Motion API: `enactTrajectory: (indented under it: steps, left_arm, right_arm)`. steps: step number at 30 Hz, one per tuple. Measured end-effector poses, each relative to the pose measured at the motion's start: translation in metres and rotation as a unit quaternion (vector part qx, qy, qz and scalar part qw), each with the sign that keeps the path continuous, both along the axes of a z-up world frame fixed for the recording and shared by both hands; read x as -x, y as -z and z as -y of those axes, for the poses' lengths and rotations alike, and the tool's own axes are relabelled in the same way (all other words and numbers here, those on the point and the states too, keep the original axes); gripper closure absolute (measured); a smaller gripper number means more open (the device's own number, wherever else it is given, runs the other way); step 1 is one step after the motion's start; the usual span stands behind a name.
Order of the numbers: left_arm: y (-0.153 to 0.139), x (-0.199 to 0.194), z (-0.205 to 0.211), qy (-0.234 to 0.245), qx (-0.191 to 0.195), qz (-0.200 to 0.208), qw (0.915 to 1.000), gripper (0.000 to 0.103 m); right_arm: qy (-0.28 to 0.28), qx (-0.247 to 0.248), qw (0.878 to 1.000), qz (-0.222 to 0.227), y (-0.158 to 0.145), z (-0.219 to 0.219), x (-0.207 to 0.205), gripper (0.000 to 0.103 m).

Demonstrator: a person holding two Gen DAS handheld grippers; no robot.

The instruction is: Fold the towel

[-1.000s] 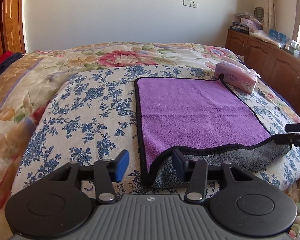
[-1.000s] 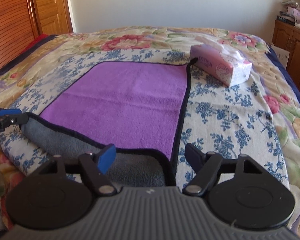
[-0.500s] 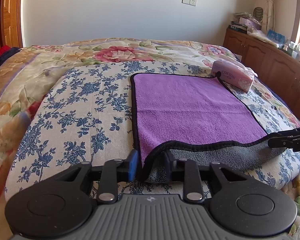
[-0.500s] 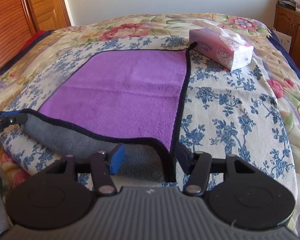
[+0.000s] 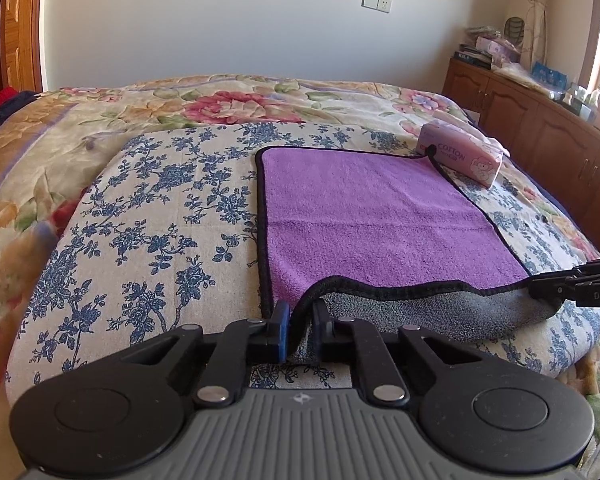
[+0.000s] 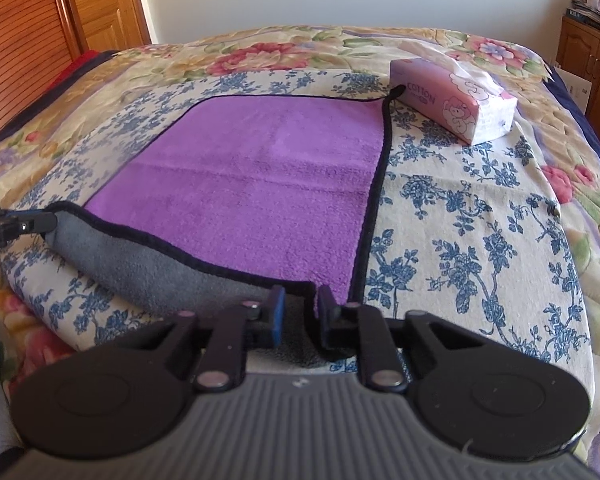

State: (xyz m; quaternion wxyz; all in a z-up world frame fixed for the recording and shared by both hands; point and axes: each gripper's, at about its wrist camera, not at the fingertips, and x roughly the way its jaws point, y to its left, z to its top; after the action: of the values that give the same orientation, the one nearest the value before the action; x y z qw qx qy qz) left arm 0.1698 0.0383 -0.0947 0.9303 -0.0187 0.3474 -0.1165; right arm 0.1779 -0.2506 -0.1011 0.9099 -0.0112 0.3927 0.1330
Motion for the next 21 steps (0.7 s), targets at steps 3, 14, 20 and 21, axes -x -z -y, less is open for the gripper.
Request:
enactTrajectory:
  steps: [3, 14, 20, 21]
  left_arm:
    - [-0.001, 0.000, 0.001, 0.005, 0.002, 0.001, 1.0000, 0.095]
    - [-0.005, 0.002, 0.004, 0.005, 0.003, 0.011, 0.9999, 0.096]
    - [-0.008, 0.004, 0.005, 0.006, 0.006, 0.016, 0.9998, 0.096]
    - [-0.008, 0.004, 0.005, 0.006, 0.007, 0.018, 0.9998, 0.096]
  right_arm:
    - [-0.001, -0.003, 1.000, 0.003, -0.001, 0.001, 0.000, 0.095]
    - [0.008, 0.008, 1.000, 0.019, -0.004, -0.002, 0.002, 0.098]
    - [0.014, 0.001, 0.999, 0.041, -0.012, 0.000, 0.003, 0.098]
    - [0.014, 0.000, 0.999, 0.043, -0.012, 0.000, 0.003, 0.098]
